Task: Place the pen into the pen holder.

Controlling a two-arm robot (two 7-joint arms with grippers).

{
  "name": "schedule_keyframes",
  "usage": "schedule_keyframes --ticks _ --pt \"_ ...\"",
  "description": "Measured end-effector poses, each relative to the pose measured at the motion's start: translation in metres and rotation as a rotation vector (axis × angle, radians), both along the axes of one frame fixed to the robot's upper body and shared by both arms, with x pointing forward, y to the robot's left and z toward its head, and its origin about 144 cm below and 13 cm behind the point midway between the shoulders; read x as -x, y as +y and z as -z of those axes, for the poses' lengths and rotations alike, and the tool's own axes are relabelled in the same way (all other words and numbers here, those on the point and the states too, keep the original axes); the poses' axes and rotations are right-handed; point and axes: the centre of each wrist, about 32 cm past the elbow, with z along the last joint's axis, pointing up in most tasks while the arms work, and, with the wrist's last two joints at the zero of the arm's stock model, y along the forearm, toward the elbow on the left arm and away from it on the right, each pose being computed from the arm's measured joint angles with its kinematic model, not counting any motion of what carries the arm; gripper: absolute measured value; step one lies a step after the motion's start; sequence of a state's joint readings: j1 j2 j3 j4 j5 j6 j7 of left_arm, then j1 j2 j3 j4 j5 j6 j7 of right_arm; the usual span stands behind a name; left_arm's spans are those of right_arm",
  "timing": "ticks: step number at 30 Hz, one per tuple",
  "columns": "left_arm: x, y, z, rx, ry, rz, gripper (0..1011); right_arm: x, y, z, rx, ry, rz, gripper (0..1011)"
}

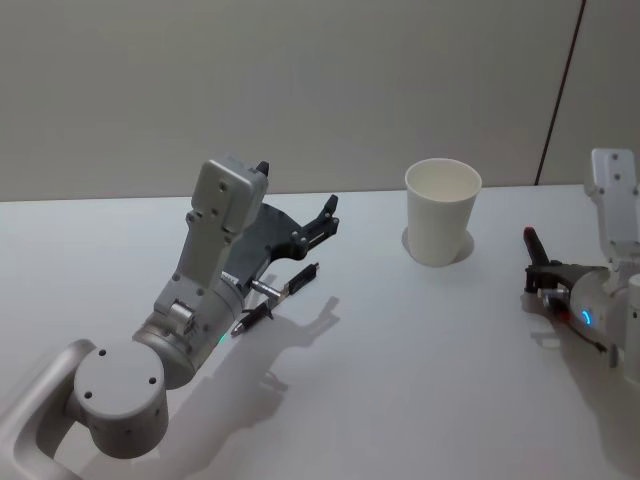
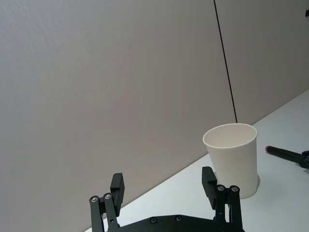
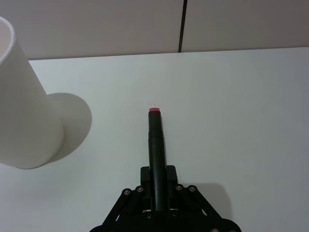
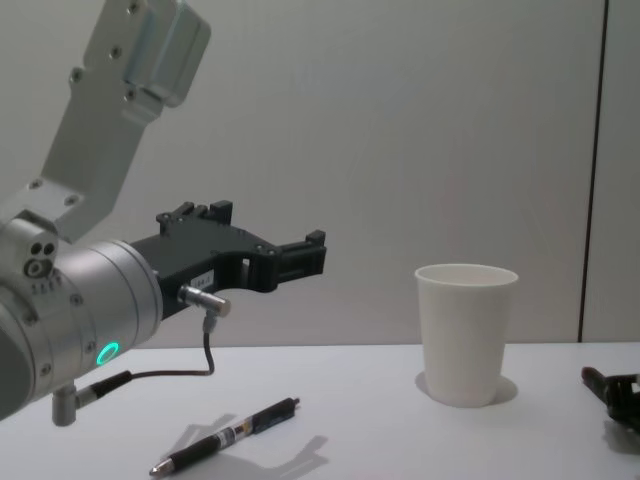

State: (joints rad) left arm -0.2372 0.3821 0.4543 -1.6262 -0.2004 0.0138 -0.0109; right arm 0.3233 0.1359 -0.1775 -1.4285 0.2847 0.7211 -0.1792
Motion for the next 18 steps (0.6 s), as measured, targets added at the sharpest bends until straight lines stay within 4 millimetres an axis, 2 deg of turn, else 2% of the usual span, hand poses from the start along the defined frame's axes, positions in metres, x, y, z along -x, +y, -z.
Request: schedule_keyframes --ticks 18 --pt "0.0000 0.0000 0.0000 0.000 0.000 0.000 1001 0.0028 -0.0001 0.0030 0.010 -0.067 -0.011 177"
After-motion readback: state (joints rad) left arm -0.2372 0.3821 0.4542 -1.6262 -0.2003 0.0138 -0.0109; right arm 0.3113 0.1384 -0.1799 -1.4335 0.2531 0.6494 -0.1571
